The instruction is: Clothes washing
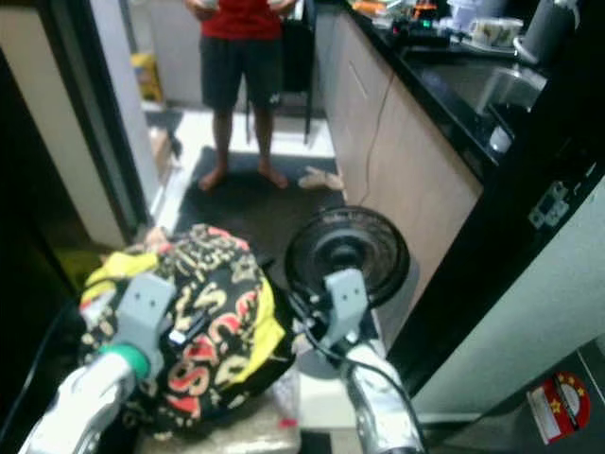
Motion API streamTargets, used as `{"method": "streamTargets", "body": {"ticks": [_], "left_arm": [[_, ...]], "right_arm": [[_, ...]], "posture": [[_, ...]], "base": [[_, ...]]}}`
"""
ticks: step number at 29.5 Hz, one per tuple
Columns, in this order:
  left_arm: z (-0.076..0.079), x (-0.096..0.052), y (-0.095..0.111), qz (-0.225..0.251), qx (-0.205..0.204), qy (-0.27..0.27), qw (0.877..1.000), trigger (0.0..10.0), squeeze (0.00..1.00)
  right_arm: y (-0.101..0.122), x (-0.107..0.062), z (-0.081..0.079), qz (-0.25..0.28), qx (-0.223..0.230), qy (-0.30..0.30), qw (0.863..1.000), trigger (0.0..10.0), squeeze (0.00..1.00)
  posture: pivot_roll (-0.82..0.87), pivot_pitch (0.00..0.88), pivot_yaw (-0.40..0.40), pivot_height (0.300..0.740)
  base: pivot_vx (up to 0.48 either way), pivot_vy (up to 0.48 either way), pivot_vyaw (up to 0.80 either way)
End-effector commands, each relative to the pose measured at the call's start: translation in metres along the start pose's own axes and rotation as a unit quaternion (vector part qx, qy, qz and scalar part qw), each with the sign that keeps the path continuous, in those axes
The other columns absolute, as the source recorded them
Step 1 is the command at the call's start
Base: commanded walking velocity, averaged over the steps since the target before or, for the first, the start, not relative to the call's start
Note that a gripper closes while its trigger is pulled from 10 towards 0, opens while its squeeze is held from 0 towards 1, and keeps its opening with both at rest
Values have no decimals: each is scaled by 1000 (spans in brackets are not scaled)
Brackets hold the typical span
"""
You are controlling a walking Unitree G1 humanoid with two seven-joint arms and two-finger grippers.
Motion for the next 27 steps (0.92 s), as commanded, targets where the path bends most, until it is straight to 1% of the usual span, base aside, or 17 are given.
{"method": "streamTargets", "body": {"ticks": [1,3,4,5,10,12,13,14,15,16,19,21,22,23,25,26,27], "left_arm": [[4,3,-13,-29,11,-3,1000,10000,0],[5,9,-15,-42,15,-12,999,10000,0],[5,9,-15,-42,15,-12,999,10000,0],[6,13,-15,-45,23,-25,998,10000,0],[6,19,-12,-54,24,-42,997,10000,0],[6,19,-12,-54,24,-42,997,10000,0],[2,21,-11,-55,24,-43,997,10000,0],[-7,23,-10,-57,22,-35,998,10000,0],[-7,23,-10,-57,22,-35,998,10000,0],[-15,25,-9,-58,17,-27,998,10000,0],[-15,25,-9,-58,17,-27,998,10000,0],[-27,21,-13,-69,10,-9,998,10000,0],[-27,21,-13,-69,10,-9,998,10000,0],[-29,16,-17,-75,6,-3,997,10000,0],[-29,16,-17,-75,6,-3,997,10000,0],[-30,12,-21,-80,0,2,997,10000,0],[-30,12,-21,-80,0,2,997,10000,0]], "right_arm": [[-7,4,-3,-12,-1,-1,1000,10000,0],[-6,13,-7,-15,2,4,1000,10000,0],[-6,13,-7,-15,2,4,1000,10000,0],[-5,18,-9,-18,8,9,1000,10000,0],[-6,21,-8,-24,10,14,1000,10000,0],[-6,21,-8,-24,10,14,1000,10000,0],[-7,22,-9,-28,17,21,999,10000,0],[-9,23,-11,-33,22,34,999,10000,0],[-9,23,-11,-33,22,34,999,10000,0],[-11,24,-13,-37,24,44,998,10000,0],[-11,24,-13,-37,24,44,998,10000,0],[-15,26,-22,-49,14,70,996,10000,0],[-15,26,-22,-49,14,70,996,10000,0],[-19,27,-26,-58,8,82,995,10000,0],[-19,27,-26,-58,8,82,995,10000,0],[-25,26,-30,-70,6,91,993,4471,0],[-25,26,-30,-70,6,91,993,4471,0]], "posture": [[98,135,-41,740],[102,153,-44,740],[102,153,-44,740],[110,175,-49,740],[123,214,-48,740],[123,214,-48,740],[125,226,-45,740],[127,237,-37,740],[127,237,-37,740],[127,240,-35,740],[127,240,-35,740],[126,241,-31,740],[126,241,-31,740],[126,241,-31,740],[126,241,-31,740],[132,239,-37,740],[132,239,-37,740]], "base": [[0,0,0],[0,0,0],[0,0,0],[0,0,0],[0,0,0],[0,0,0],[0,0,0],[0,0,0],[0,0,0],[0,0,0],[0,0,0],[0,0,0],[0,0,0],[0,0,0],[0,0,0],[0,0,0],[0,0,0]]}}
Point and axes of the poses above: a point about 5 cm out from each wrist's last joint towards the gripper, its own x axis pointing out of the wrist towards the gripper, its own y axis along the axis of the wrist's last joint, z = x × y, the point moved 3 cm from there along x, pointing out of the wrist towards the gripper, and after that the axes turned 9 degrees about x, right-handed, at the moved point
